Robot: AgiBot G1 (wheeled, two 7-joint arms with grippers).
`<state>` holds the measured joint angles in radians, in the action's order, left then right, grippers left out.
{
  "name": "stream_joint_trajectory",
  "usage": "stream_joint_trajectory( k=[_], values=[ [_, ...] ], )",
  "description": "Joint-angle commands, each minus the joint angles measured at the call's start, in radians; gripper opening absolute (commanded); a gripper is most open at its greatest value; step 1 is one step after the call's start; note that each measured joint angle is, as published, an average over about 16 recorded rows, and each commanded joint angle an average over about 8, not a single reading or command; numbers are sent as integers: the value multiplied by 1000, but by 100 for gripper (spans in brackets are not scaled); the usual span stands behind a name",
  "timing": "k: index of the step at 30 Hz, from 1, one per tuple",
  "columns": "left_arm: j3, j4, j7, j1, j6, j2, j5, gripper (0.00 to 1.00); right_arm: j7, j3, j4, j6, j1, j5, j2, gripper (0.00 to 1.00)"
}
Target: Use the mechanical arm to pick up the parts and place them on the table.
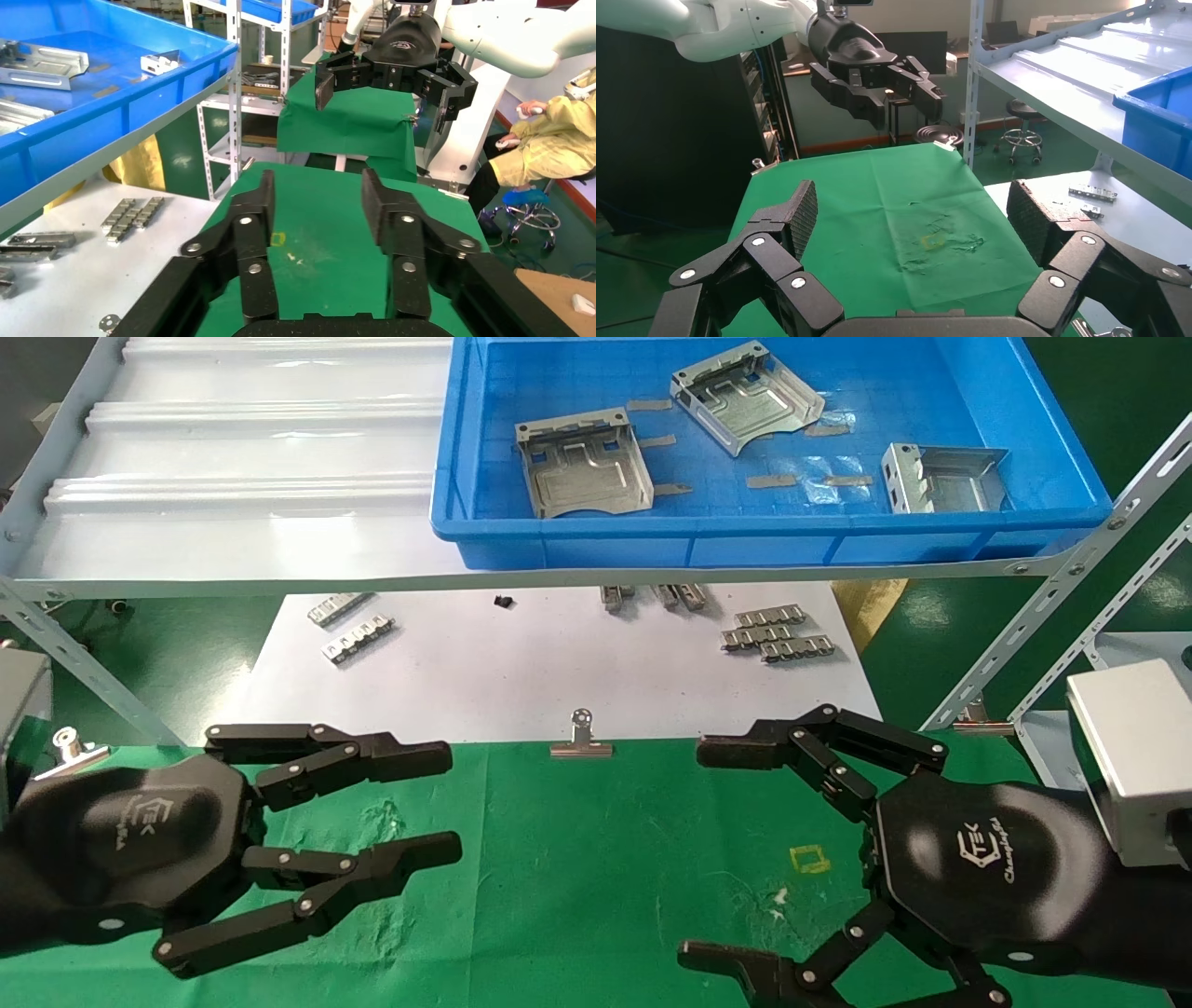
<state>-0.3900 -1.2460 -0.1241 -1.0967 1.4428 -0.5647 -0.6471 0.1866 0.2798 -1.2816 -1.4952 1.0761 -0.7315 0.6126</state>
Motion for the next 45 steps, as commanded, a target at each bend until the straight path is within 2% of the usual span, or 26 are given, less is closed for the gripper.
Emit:
stream_joint_trajectory(
  k=[1,12,16,20,23,33,34,35,41,42,45],
  values=[
    [0,0,0,0,0,0,0,0,0,0,0,0,0,0,0,100],
    [0,0,0,0,0,0,0,0,-1,-3,0,2,3,2,-1,100],
    [0,0,0,0,0,0,0,0,2,-14,5,26,44,-2,1,100],
    [0,0,0,0,0,0,0,0,23,-11,37,99,156,-58,29,100],
    [0,0,0,0,0,0,0,0,51,16,106,182,274,-148,77,100],
    [0,0,0,0,0,0,0,0,134,195,515,434,637,-517,334,100],
    [0,0,0,0,0,0,0,0,137,215,559,453,665,-551,363,93],
    [0,0,0,0,0,0,0,0,139,234,604,471,692,-585,393,82],
    [0,0,0,0,0,0,0,0,144,311,855,563,821,-716,545,7],
    [0,0,0,0,0,0,0,0,145,319,892,577,837,-730,566,1],
    [0,0,0,0,0,0,0,0,155,337,987,613,877,-760,621,0]
  ],
)
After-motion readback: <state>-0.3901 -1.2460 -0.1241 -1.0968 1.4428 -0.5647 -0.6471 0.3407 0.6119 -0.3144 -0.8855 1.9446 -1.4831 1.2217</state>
